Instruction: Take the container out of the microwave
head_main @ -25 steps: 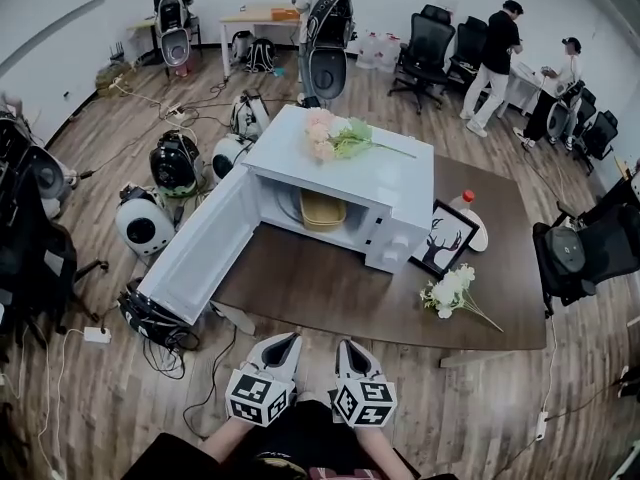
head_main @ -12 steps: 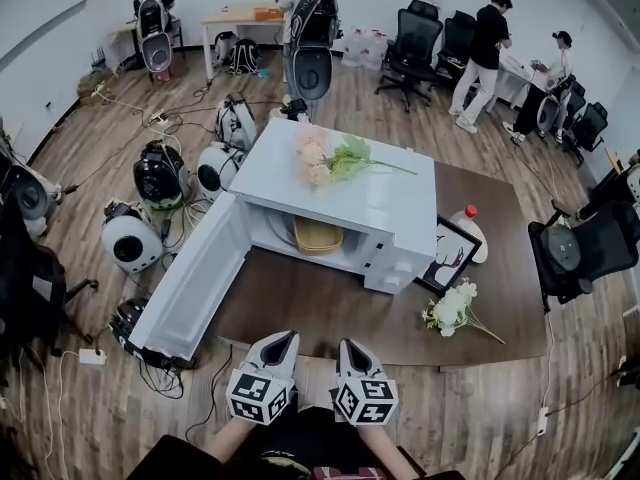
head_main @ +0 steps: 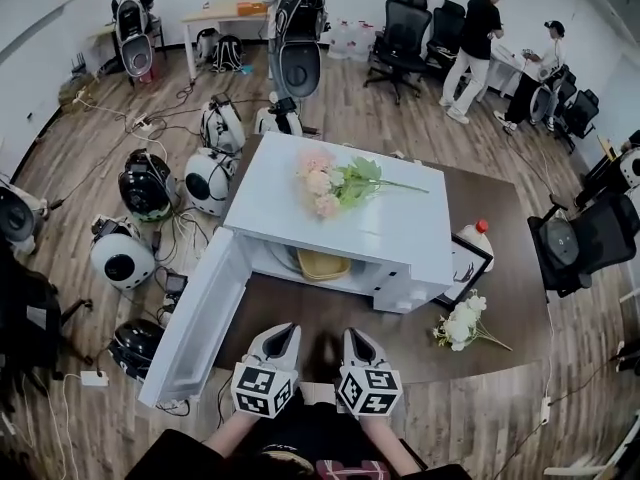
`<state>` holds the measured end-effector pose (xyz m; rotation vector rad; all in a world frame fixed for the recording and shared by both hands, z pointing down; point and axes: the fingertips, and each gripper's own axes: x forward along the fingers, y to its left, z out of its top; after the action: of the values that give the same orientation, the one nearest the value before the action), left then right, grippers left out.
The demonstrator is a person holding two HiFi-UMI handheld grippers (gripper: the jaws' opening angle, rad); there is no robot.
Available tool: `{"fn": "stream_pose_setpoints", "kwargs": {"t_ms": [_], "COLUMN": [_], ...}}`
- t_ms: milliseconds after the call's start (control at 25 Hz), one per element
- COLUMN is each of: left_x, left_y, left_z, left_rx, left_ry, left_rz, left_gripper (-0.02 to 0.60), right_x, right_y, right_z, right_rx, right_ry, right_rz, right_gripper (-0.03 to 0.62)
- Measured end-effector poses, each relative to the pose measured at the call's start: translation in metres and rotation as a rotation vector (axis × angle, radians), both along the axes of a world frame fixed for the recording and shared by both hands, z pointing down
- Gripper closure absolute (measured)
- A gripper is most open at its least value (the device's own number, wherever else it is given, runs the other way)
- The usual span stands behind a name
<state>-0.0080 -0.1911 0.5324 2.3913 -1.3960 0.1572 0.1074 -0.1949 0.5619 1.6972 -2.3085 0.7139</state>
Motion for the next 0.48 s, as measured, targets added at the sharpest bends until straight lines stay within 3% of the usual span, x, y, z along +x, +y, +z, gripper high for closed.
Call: {"fn": "stream_pose_setpoints", "kwargs": {"t_ms": [400,480], "left_x": [-0.007,-0.006], "left_y": [-0.035,-0.036], "left_z": [0.005,0.005], "left_rx": [0.000,-0.003], "left_ry": [-0.012,-0.012], "left_rz": [0.059,0.065], "left_gripper": [0.572,0.572], "right_x": [-0.012,-0.013], "right_y": [-0.046,-0.058], "right_z": [0.000,-0.004], "right_rx": [-0.009,-0.010], "right_ry": [0.016,0.017], "right_rz": [0.071,0.070], "right_gripper": [0.583,0.549]}}
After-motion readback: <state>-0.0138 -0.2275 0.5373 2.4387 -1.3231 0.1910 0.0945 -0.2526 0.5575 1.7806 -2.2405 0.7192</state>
